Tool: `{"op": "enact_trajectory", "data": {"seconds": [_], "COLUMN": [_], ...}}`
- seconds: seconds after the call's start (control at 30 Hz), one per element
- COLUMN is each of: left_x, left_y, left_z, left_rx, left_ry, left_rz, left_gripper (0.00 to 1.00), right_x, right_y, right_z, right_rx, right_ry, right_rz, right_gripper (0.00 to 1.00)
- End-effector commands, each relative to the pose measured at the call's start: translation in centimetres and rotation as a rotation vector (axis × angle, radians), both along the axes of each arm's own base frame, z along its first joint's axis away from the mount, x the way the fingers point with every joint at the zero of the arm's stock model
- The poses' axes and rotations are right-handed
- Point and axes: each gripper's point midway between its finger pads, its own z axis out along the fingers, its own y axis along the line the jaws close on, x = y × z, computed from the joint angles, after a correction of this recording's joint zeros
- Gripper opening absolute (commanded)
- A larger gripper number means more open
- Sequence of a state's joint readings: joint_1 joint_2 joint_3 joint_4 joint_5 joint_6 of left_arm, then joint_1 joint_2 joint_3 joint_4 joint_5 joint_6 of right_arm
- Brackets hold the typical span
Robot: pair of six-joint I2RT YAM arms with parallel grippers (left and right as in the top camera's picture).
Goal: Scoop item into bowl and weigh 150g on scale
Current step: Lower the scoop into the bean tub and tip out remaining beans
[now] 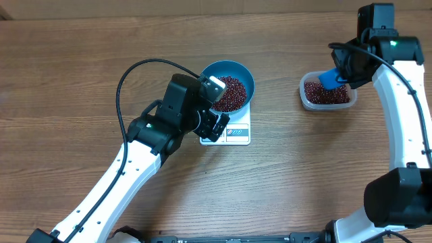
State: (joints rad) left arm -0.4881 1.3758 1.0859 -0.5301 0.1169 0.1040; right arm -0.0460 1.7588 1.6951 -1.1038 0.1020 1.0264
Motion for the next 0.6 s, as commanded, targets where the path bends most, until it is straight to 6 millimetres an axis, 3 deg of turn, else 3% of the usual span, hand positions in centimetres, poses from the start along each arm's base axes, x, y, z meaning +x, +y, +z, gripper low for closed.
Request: {"op": "enact_trajectory", "data": {"seconds": [0.0, 0.17, 0.27, 0.37, 0.47, 0.57], "left_x": [0.0, 0.0, 0.0, 0.0, 0.0, 0.0], "left_y": [0.1, 0.0, 0.0, 0.0, 0.0, 0.1], "left_z": [0.0, 0.0, 0.0, 0.0, 0.0, 0.0], "left_rx": [-0.013, -0.013, -0.013, -0.013, -0.013, -0.013], "left_ry": [0.006, 0.006, 0.007, 0.007, 0.007, 0.007], "left_rz": [0.011, 0.010, 0.010, 0.010, 0.010, 0.010], "left_gripper": [1.00, 0.99, 1.00, 1.00, 1.00, 1.00], "right_x": [-0.2, -0.2, -0.4, -0.8, -1.6, -3.0], "right_y": [-1.1, -1.0, 0.2, 0.9, 1.4, 1.7], "right_z": [-1.0, -4.4, -6.7, -8.0, -8.3, -7.8], "right_rx": [-0.030, -0.021, 0.039, 0.078, 0.101, 0.112], "right_ry": [-0.007, 0.004, 0.013, 0.025, 0.060, 0.093], "right_rz": [-0.075, -0.072, -0.043, -0.026, -0.014, -0.008], "right_gripper": [0.04, 0.06, 0.11, 0.22, 0.56, 1.00]}}
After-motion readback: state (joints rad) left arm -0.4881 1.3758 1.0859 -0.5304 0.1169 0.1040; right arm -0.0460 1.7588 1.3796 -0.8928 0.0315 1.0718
